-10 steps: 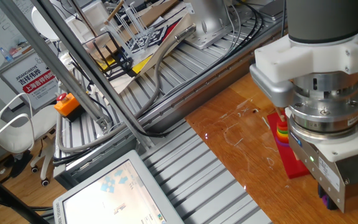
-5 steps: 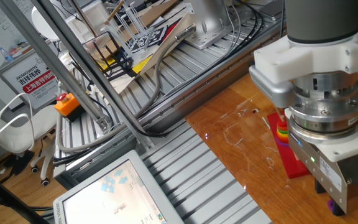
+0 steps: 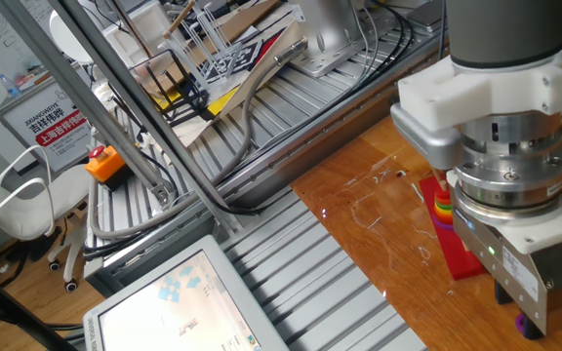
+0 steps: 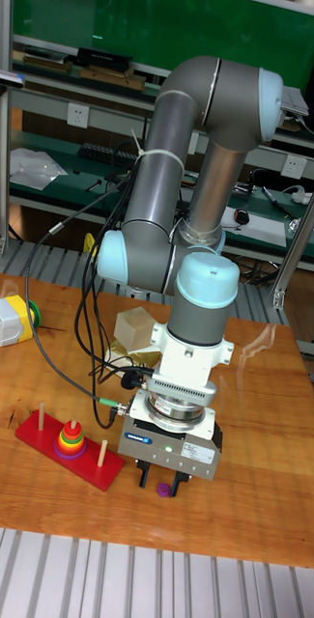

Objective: Take out one Hanoi block and throw it aside

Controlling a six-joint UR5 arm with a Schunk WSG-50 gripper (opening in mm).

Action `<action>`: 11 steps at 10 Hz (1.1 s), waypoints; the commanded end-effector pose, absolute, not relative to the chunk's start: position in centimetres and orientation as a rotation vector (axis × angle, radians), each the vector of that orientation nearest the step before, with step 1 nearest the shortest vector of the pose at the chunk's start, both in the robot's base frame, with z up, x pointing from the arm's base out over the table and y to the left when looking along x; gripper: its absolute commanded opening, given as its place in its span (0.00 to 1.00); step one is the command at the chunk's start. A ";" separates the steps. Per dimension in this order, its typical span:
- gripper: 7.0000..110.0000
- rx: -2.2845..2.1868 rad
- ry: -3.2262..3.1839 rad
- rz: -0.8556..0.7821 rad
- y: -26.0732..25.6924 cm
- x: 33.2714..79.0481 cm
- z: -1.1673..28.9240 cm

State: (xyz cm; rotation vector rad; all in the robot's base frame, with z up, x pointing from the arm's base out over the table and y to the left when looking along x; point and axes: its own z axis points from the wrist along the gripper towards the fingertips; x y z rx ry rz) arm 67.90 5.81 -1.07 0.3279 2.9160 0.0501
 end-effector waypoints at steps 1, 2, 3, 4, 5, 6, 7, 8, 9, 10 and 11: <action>0.36 0.330 2.917 0.065 5.9 68.0 -0.8; 0.36 0.327 2.919 0.058 5.9 68.0 -0.5; 0.36 0.322 2.922 0.052 5.9 68.0 -0.1; 0.36 0.320 2.925 0.052 5.8 68.0 0.2; 0.36 0.319 2.929 0.053 5.9 68.1 0.4; 0.36 0.317 2.934 0.052 5.8 68.1 0.7; 0.36 0.313 2.942 0.048 5.7 68.1 1.1; 0.36 0.309 2.954 0.037 5.5 68.0 1.7; 0.36 0.311 2.967 0.035 5.4 67.9 2.4; 0.36 0.309 2.978 0.029 5.2 67.8 3.1; 0.36 0.308 2.991 0.015 4.8 67.6 3.9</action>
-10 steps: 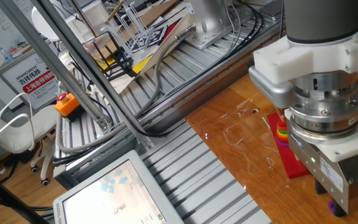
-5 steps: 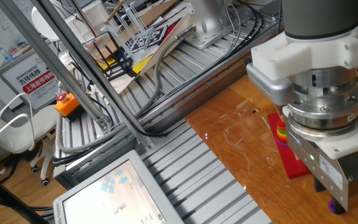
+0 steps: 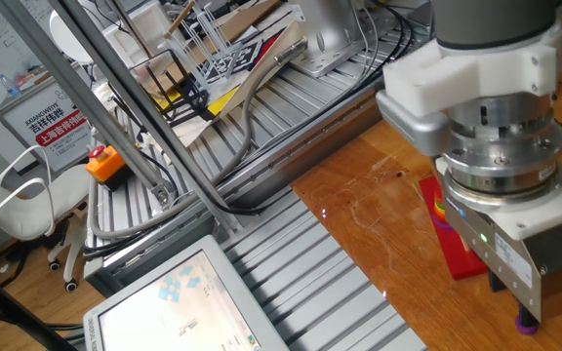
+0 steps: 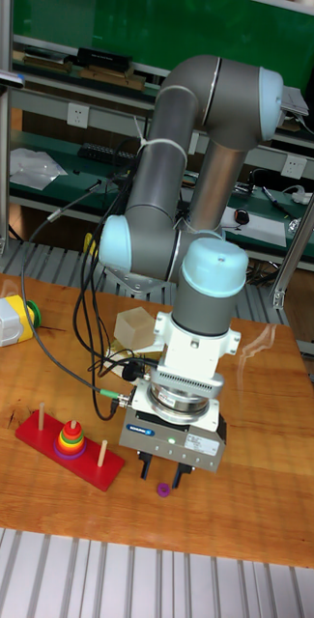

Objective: Take out one Hanoi block and throw it aside

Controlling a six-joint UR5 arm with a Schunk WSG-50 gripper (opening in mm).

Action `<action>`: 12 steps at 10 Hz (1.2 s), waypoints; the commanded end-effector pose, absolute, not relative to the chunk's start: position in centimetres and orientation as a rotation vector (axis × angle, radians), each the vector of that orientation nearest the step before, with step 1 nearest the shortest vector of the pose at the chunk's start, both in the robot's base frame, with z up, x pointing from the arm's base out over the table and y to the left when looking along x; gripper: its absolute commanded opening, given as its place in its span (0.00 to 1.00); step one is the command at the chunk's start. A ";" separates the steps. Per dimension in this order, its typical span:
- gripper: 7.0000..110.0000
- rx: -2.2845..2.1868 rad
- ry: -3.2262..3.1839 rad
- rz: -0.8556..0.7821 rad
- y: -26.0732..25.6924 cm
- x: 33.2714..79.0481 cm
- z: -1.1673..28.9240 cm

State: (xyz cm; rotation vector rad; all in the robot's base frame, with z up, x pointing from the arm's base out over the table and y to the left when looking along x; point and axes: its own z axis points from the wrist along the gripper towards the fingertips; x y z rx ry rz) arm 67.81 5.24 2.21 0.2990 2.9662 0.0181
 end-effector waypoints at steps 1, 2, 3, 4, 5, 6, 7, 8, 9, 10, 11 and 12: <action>0.36 0.304 3.005 0.008 4.6 67.5 4.7; 0.15 0.310 3.020 0.002 4.4 67.4 5.4; 0.15 0.314 3.031 0.000 4.2 67.3 6.1; 0.15 0.329 3.053 -0.001 4.0 67.1 7.1; 0.15 0.348 3.073 0.003 3.9 66.8 7.9; 0.15 0.353 3.086 0.003 3.5 66.7 8.6; 0.15 0.354 3.095 -0.004 3.1 66.6 9.2; 0.15 0.324 3.091 0.000 2.8 66.9 9.7; 0.00 0.308 3.091 0.002 2.5 67.0 10.0; 0.00 0.290 3.085 0.005 2.3 67.3 10.4; 0.00 0.282 3.075 0.004 2.1 67.6 10.7; 0.00 0.264 3.064 -0.004 1.9 67.9 10.8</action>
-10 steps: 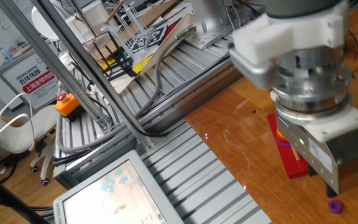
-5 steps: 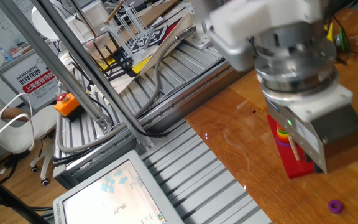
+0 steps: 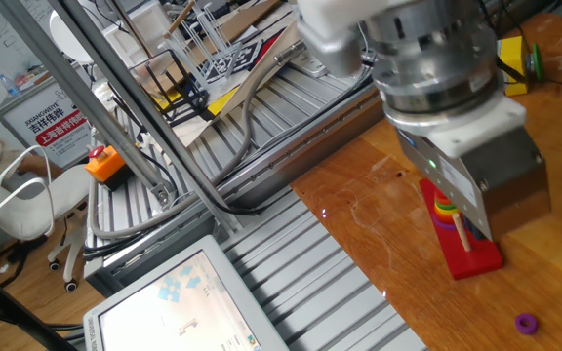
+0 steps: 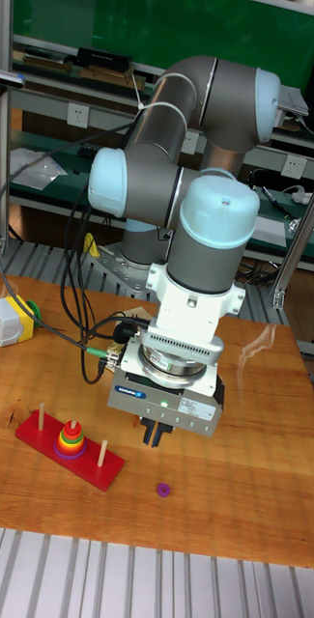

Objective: Take out one Hanoi block and throw it aside

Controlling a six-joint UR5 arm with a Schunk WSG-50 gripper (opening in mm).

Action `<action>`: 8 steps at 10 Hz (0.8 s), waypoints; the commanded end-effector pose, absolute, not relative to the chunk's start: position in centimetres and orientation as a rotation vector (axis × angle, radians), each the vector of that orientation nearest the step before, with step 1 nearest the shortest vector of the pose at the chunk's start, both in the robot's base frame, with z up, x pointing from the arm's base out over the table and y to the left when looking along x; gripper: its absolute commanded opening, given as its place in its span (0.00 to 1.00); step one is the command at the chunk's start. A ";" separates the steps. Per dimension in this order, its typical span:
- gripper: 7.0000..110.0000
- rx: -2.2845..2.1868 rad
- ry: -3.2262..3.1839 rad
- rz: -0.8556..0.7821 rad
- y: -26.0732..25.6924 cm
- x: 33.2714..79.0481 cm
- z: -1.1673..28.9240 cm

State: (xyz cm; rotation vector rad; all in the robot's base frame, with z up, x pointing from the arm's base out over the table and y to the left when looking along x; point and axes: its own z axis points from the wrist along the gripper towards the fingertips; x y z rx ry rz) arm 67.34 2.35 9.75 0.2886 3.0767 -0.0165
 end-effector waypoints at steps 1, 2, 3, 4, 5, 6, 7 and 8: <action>0.00 0.254 3.063 -0.011 1.8 67.9 10.8; 0.00 0.244 3.060 -0.030 1.5 68.0 10.8; 0.00 0.235 3.052 -0.039 1.2 68.2 10.8; 0.00 0.235 3.048 -0.036 1.2 68.3 10.8; 0.00 0.240 3.049 -0.038 1.2 68.3 10.8; 0.00 0.244 3.049 -0.057 0.8 68.3 10.6; 0.00 0.241 3.047 -0.061 0.6 68.4 10.4; 0.00 0.243 3.046 -0.056 0.6 68.5 10.4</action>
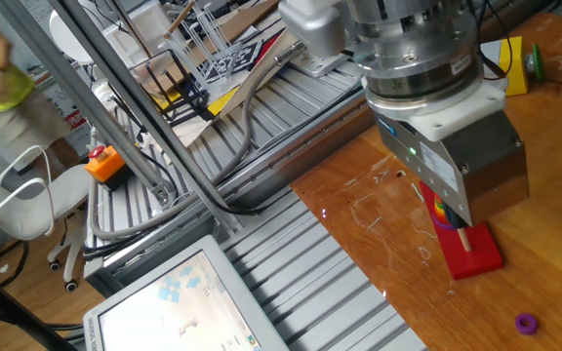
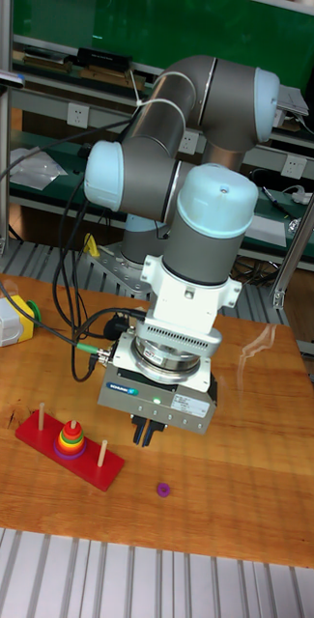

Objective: Take out one Hanoi block and throw it aside

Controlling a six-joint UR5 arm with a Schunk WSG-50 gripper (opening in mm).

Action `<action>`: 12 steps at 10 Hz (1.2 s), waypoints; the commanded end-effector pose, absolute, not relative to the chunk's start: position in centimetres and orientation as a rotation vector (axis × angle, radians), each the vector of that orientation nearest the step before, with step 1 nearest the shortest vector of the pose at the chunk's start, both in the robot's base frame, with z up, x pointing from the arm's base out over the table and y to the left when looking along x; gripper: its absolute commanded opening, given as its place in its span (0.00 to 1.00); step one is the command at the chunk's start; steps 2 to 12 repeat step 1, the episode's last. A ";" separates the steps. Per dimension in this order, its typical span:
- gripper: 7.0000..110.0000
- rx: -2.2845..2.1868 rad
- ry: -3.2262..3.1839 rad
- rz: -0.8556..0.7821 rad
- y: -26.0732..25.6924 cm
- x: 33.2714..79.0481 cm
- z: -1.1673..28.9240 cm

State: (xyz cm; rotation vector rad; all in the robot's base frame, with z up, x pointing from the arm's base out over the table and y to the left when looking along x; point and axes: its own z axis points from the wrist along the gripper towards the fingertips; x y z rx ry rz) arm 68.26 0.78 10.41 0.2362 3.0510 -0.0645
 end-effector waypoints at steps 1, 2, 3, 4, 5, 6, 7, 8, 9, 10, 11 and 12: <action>0.00 0.248 3.047 -0.059 0.5 68.4 10.4; 0.00 0.248 3.047 -0.059 0.5 68.4 10.4; 0.00 0.248 3.047 -0.059 0.5 68.4 10.4; 0.00 0.248 3.047 -0.059 0.5 68.4 10.4; 0.00 0.248 3.047 -0.059 0.5 68.4 10.4; 0.00 0.248 3.047 -0.059 0.5 68.4 10.4; 0.00 0.248 3.047 -0.059 0.5 68.4 10.4; 0.00 0.248 3.047 -0.059 0.5 68.4 10.4; 0.00 0.248 3.047 -0.059 0.5 68.4 10.4; 0.00 0.248 3.047 -0.059 0.5 68.4 10.4; 0.00 0.248 3.047 -0.059 0.5 68.4 10.4; 0.00 0.248 3.047 -0.059 0.5 68.4 10.4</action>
